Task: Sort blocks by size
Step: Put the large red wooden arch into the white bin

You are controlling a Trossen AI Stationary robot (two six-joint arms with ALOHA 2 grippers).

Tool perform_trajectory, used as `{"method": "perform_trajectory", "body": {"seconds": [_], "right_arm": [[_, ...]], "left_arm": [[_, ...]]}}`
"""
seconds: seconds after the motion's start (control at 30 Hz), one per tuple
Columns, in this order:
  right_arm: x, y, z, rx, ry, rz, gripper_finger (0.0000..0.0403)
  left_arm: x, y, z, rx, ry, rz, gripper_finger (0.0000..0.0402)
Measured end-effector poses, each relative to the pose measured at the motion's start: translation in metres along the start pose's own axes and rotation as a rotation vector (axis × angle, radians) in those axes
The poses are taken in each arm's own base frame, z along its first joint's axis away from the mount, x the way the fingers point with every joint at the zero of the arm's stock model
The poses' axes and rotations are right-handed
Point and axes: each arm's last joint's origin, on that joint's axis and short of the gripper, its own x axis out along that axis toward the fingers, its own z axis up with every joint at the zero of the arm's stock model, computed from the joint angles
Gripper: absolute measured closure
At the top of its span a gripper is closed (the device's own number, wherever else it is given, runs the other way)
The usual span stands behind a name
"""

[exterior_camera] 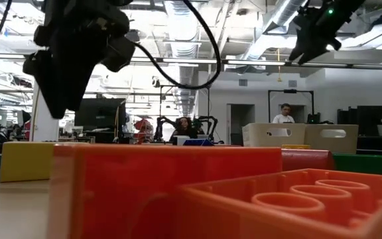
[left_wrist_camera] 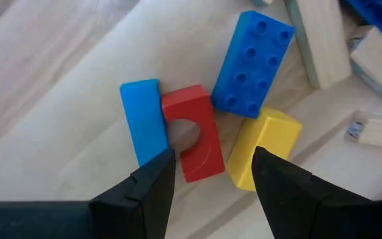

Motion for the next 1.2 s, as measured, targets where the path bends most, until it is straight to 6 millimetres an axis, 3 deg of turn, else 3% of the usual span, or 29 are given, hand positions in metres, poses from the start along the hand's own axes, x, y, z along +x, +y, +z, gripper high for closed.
{"method": "perform_trajectory", "body": {"seconds": [0.17, 0.33, 0.47, 0.97, 1.2], "right_arm": [[0.003, 0.004, 0.004, -0.023, 0.010, 0.014, 0.0147], [0.004, 0.008, 0.004, -0.041, 0.014, 0.028, 0.0147], [0.004, 0.008, 0.004, -0.050, 0.011, 0.029, 0.0147], [0.003, 0.008, 0.005, -0.048, 0.001, 0.029, 0.0147], [0.003, 0.008, 0.005, -0.044, -0.002, 0.031, 0.0147]], "left_arm": [[0.024, -0.006, -0.006, 0.008, 0.030, 0.057, 0.0209], [0.035, -0.010, -0.008, 0.007, 0.000, 0.080, 0.0213], [0.035, -0.011, -0.007, 0.036, -0.049, 0.085, 0.0234], [0.050, -0.003, -0.008, 0.121, -0.027, 0.045, 0.0379], [0.036, 0.003, 0.005, 0.159, -0.058, 0.024, 0.0384]]}}
